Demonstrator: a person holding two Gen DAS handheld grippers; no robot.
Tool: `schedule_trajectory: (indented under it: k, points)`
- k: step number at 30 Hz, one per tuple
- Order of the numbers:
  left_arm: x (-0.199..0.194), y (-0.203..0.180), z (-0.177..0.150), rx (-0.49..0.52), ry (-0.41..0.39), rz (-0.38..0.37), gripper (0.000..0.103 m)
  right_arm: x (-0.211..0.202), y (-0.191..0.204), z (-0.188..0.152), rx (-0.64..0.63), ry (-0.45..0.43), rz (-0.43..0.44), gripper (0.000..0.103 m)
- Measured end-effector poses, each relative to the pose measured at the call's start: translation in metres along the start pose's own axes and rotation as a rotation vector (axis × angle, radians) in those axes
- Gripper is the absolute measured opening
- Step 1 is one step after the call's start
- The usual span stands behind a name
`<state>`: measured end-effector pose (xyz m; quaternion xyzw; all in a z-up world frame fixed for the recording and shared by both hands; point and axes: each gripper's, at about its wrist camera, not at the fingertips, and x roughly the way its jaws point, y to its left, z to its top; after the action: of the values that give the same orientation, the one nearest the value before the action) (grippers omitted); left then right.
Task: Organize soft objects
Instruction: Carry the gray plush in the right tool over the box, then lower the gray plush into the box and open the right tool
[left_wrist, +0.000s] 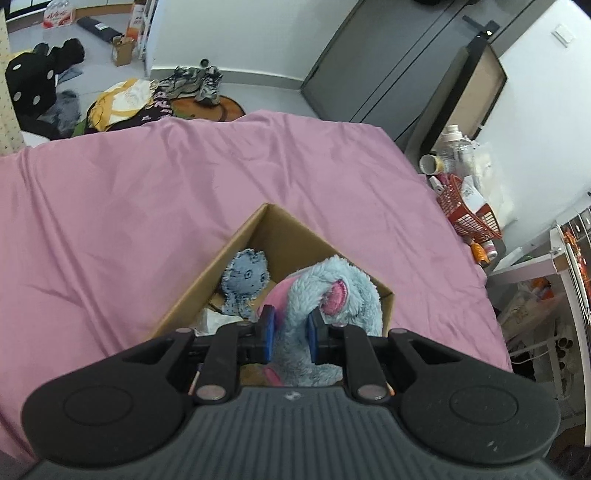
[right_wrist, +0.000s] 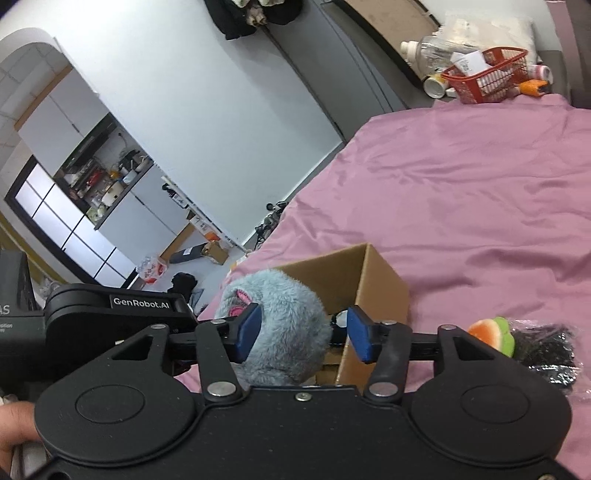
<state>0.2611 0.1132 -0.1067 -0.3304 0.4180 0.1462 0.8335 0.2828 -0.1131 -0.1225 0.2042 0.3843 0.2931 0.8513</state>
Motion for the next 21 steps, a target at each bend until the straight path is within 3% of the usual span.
schedule_trajectory:
  k: [6, 16, 21]
  points:
    - [-0.01, -0.005, 0.005, 0.054, -0.023, 0.068, 0.027, -0.005, -0.008, 0.001, 0.044, -0.003, -0.018, 0.063]
    - [-0.045, -0.018, -0.008, 0.108, -0.096, 0.113, 0.071, -0.038, -0.005, 0.004, 0.016, -0.051, -0.042, 0.08]
    - [-0.059, -0.019, -0.023, 0.106, -0.108, 0.12, 0.077, -0.064, -0.011, 0.006, 0.047, -0.069, -0.058, 0.09]
